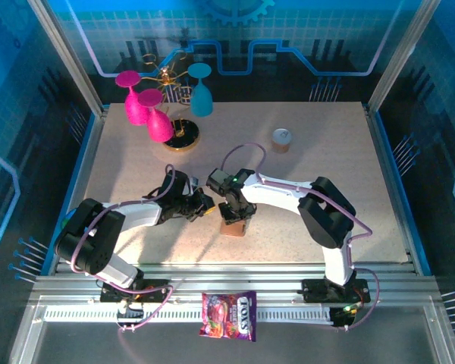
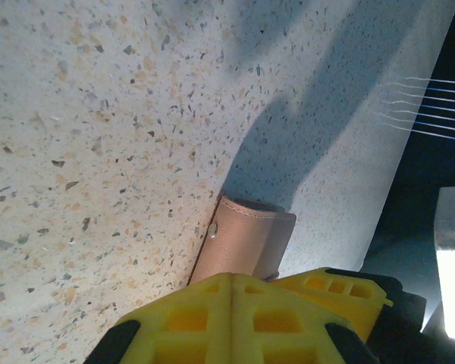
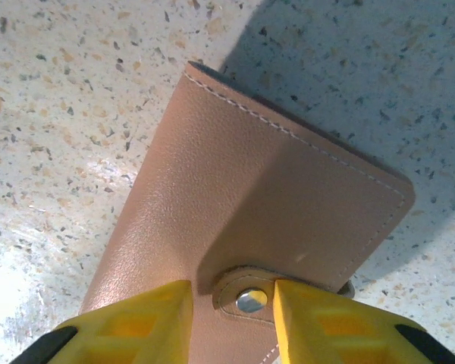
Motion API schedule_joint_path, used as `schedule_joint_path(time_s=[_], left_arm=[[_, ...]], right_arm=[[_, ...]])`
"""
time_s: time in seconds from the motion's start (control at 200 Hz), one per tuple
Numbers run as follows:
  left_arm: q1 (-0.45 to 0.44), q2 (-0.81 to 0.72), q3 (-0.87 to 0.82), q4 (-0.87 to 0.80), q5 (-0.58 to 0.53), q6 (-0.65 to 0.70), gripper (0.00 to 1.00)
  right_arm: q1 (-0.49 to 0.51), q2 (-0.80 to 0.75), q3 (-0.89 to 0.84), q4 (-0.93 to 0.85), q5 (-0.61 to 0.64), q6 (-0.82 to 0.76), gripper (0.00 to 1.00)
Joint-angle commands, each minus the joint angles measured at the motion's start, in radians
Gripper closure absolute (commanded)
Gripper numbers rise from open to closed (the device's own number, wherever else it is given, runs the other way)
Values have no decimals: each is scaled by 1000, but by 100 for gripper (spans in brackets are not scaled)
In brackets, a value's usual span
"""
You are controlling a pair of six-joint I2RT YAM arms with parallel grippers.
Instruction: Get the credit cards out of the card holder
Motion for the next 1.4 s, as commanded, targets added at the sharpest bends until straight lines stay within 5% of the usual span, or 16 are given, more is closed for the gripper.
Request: schedule_joint_path(time_s=[0.0,0.505,1.396], left_arm=[[10,-21,-8,-26,-11,32,100],[11,-33,-5,-32,-14,26,100],[-43,60,60,-24,-21,-15,100]], right_arm=[[13,27,-22,-9,-13,-5,65],[14,13,-34,34,20,-28,84],[-170,-194,-344,665,-328,121,95]])
